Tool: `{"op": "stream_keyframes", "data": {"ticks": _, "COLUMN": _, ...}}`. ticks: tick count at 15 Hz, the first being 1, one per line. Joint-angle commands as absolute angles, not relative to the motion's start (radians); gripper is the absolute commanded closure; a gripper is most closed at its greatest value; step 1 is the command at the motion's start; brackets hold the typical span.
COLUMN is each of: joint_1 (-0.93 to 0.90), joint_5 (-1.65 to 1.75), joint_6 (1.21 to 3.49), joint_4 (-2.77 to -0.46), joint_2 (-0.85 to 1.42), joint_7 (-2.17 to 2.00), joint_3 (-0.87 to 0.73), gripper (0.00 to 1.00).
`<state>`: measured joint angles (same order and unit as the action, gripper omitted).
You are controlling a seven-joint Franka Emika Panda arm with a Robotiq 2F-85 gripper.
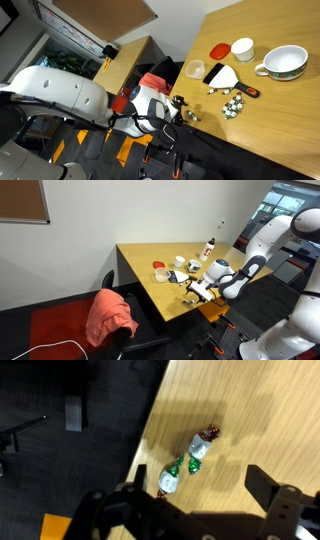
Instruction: Pick one sweet and put it in the clear bowl
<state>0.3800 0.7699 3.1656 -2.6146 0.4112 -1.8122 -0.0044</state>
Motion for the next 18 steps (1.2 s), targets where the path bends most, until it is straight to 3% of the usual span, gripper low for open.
{"op": "stream_keyframes", "data": {"ticks": 1, "joint_1": 0.346, "joint_5": 0.762, "joint_6": 3.186, "joint_4": -2.571, "joint_2": 0.481, "joint_7": -1.835, "joint_3": -0.019, "gripper": 0.0}}
{"op": "stream_keyframes", "data": {"ticks": 3, "joint_1": 0.335, "joint_5": 0.757, "joint_6": 3.188, "joint_4": -2.556, "joint_2": 0.504, "joint_7": -1.837, "joint_3": -0.023, "gripper": 0.01}}
{"op": "stream_keyframes", "data": {"ticks": 5, "joint_1": 0.326, "joint_5": 0.754, "joint_6": 3.191, "joint_4": -2.545, "joint_2": 0.52, "joint_7": -1.838, "joint_3": -0.025, "gripper": 0.1}}
{"op": "stream_keyframes", "data": {"ticks": 6, "joint_1": 0.321, "joint_5": 0.754, "joint_6": 3.191, "joint_4": -2.539, "joint_2": 0.524, "joint_7": -1.839, "joint_3": -0.026, "gripper": 0.22}}
{"op": "stream_keyframes", "data": {"ticks": 8, "joint_1": 0.313, "joint_5": 0.752, "joint_6": 3.191, "joint_4": -2.529, "joint_2": 0.533, "joint_7": -1.84, "joint_3": -0.029, "gripper": 0.28}}
{"op": "stream_keyframes", "data": {"ticks": 10, "joint_1": 0.304, "joint_5": 0.751, "joint_6": 3.189, "joint_4": -2.521, "joint_2": 0.537, "joint_7": -1.842, "joint_3": -0.031, "gripper": 0.52}}
{"op": "stream_keyframes", "data": {"ticks": 16, "joint_1": 0.287, "joint_5": 0.748, "joint_6": 3.184, "joint_4": -2.507, "joint_2": 0.549, "joint_7": -1.843, "joint_3": -0.034, "gripper": 0.98}}
{"op": "stream_keyframes", "data": {"ticks": 18, "joint_1": 0.288, "joint_5": 0.745, "joint_6": 3.179, "joint_4": -2.511, "joint_2": 0.541, "joint_7": -1.843, "joint_3": -0.027, "gripper": 0.94}}
